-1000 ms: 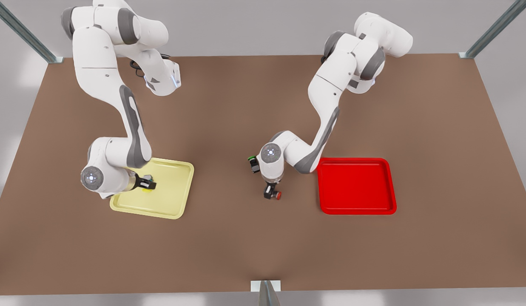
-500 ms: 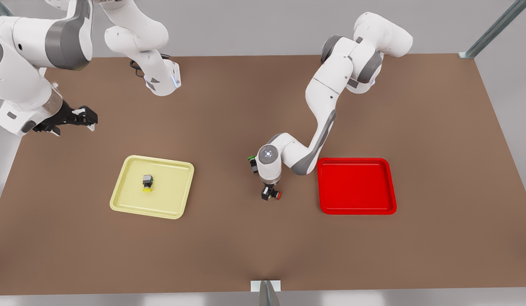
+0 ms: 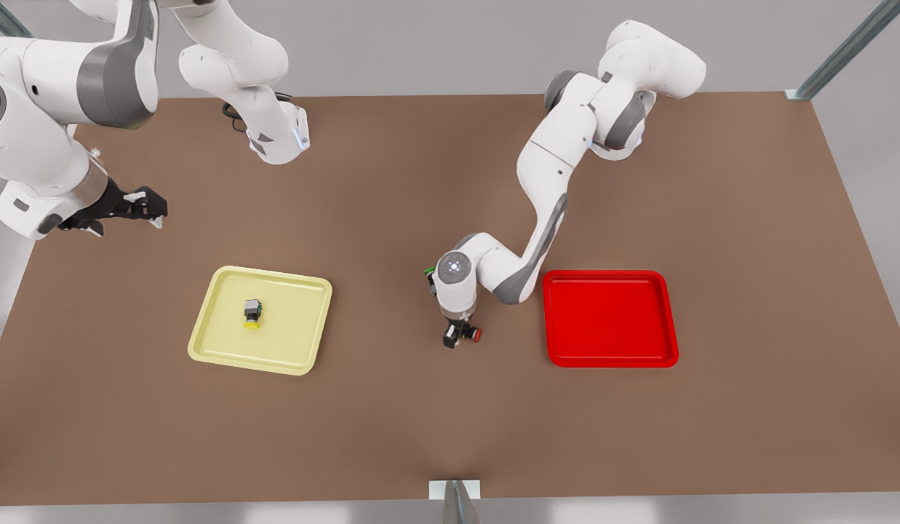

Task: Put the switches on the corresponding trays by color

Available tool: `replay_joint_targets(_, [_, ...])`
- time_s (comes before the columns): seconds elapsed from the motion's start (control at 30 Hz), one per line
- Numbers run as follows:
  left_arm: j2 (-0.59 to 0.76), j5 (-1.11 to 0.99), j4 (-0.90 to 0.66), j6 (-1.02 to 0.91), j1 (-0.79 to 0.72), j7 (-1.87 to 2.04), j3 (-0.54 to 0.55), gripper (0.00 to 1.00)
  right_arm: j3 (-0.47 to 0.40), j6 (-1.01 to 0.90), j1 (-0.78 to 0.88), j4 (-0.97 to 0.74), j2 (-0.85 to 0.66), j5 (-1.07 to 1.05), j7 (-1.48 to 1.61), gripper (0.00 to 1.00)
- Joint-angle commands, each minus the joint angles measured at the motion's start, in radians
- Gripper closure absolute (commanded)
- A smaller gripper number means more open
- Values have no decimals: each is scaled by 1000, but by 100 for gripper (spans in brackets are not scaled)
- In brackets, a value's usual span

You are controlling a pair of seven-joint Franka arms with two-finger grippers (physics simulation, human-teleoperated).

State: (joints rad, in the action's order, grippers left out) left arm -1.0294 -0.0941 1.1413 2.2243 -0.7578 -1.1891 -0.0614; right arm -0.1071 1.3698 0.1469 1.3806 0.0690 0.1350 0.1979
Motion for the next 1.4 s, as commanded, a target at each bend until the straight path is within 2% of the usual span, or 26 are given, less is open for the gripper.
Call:
replay_joint_targets(0.0, [0,2,0,1,0,0,0,1,1,0,-1,0,0,0,0,0])
replay_joint_targets(0.27, [-1,0,17,14,-2,0,0,2,0,0,-3,0,2,0,0,0])
replay_joint_targets(0.3, [0,1,17,14,0,-3,0,7,0,0,-3,0,2,2,0,0])
replay_joint_targets(0.33, [0,0,18,14,0,-4,0,16,0,0,-3,0,2,2,0,0])
replay_joint_targets(0.37, [0,0,18,14,0,-3,0,33,0,0,-3,0,2,2,0,0])
replay_joint_targets(0.47, [9,2,29,12,2,-3,0,39,0,0,-4,0,14,2,0,0])
replay_joint_targets(0.67, [12,2,31,11,2,-3,2,42,0,-2,-6,0,14,2,0,0])
replay_joint_targets(0.77, [12,2,31,11,0,-3,2,47,0,-2,-17,0,14,2,0,0])
replay_joint_targets(1.2, [22,2,31,3,2,-4,3,47,0,-5,-17,0,15,2,0,0])
replay_joint_targets(1.37, [94,13,84,-5,9,-7,5,47,0,-12,-17,0,15,2,0,0])
